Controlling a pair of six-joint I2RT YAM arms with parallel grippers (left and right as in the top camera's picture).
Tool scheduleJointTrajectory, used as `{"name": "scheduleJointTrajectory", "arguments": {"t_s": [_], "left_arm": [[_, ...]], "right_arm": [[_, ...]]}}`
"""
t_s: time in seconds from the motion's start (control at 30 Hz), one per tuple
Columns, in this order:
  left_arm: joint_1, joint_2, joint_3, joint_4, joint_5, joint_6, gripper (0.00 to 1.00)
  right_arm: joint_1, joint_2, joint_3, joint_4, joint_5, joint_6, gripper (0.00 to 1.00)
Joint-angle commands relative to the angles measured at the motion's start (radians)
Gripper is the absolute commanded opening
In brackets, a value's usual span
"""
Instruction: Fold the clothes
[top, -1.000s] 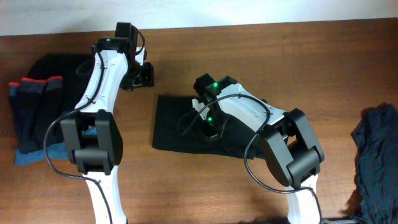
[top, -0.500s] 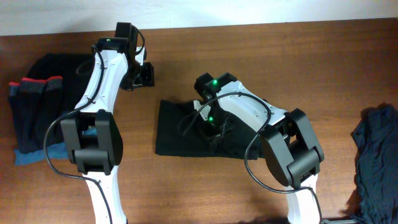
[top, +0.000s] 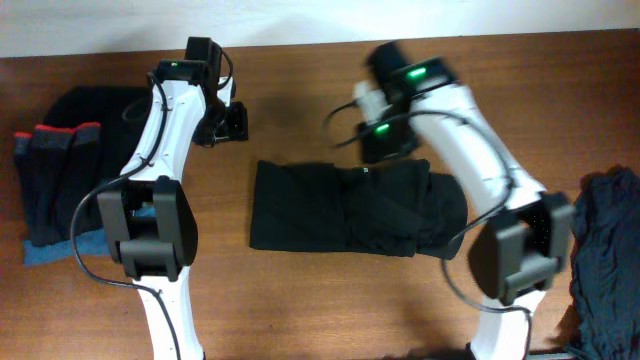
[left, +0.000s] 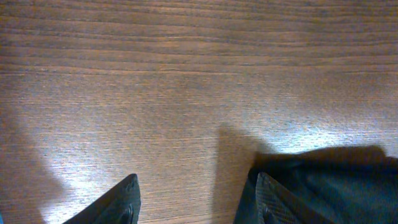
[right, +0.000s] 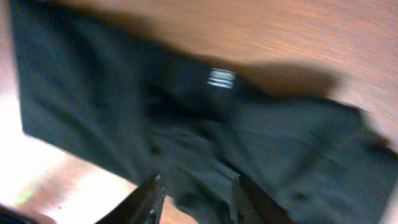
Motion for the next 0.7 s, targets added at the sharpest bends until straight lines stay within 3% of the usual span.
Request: {"name": "scheduleJointTrajectory", "arguments": {"t_s": [0.0, 0.13, 0.3, 0.67], "left_arm": [[0.003, 0.011, 0.019, -0.004, -0.007, 0.01, 0.59], [0.003, 0.011, 0.019, -0.003, -0.008, 0.01, 0.59], [0.003, 0.011, 0.019, -0.003, -0.008, 0.01, 0.59], [0.003, 0.011, 0.019, -0.003, -0.008, 0.01, 0.59]], "right_arm": [[-0.135, -0.014, -0.023, -0.027, -0.037, 0.01, 0.44], [-0.282, -0.014, -0.112, -0.045, -0.134, -0.068, 0.56], [-0.389, -0.014, -0.256, -0.021, -0.171, -0.127, 0.59], [-0.462, -0.014, -0.507, 0.14, -0.189, -0.16, 0.71]]}}
